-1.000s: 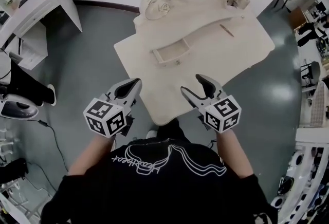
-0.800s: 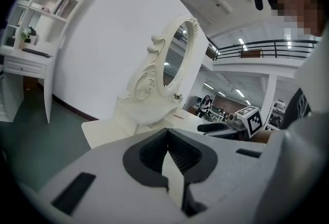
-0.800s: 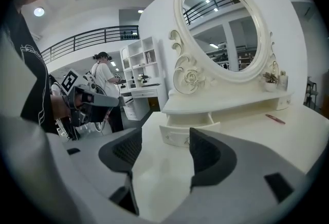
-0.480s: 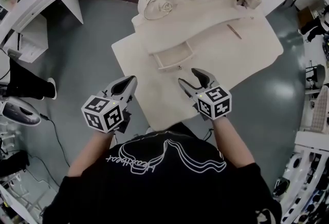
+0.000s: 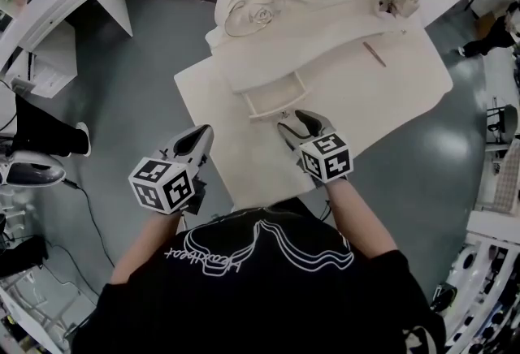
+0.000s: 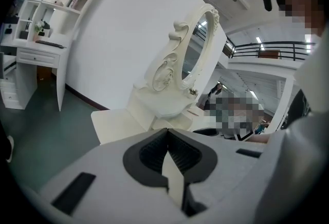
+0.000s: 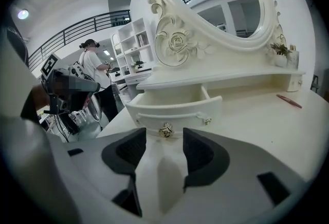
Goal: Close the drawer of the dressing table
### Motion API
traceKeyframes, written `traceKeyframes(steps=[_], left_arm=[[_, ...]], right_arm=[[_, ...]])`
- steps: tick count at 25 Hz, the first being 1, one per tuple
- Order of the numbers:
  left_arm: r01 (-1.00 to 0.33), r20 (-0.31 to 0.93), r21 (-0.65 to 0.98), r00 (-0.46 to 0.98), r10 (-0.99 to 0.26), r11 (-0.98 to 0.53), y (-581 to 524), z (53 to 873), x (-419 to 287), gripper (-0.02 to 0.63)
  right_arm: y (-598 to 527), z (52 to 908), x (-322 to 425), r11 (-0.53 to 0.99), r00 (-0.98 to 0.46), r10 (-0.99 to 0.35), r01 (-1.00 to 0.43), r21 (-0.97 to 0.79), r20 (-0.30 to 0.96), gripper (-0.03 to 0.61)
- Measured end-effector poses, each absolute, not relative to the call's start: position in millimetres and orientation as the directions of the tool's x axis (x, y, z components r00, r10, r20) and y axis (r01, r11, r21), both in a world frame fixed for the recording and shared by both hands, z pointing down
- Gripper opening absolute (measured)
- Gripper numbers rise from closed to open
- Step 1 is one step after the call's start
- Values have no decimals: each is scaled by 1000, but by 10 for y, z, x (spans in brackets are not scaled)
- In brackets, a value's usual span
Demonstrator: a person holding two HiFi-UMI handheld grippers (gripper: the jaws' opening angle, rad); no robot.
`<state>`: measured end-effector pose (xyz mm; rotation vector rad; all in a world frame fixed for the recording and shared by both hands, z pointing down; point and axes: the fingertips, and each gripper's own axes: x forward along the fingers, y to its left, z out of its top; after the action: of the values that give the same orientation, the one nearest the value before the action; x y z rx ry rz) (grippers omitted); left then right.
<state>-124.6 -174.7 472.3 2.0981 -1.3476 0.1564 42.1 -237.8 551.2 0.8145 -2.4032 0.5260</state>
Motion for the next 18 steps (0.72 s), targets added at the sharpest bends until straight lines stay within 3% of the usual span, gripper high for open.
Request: traceKeyframes(steps=[10,18], left_arm=[[-865,435,443,439,-786,-238,-1741,4766,-1342,3],[-863,436,444,442,-783,-240,-1747,4779,-1332,3]], right_arm=[[-2438,5609,368,736,-658,-426,-651,-185,621,134],[-2436,5629,364,723,-657,-429,-661,-200,620,110]])
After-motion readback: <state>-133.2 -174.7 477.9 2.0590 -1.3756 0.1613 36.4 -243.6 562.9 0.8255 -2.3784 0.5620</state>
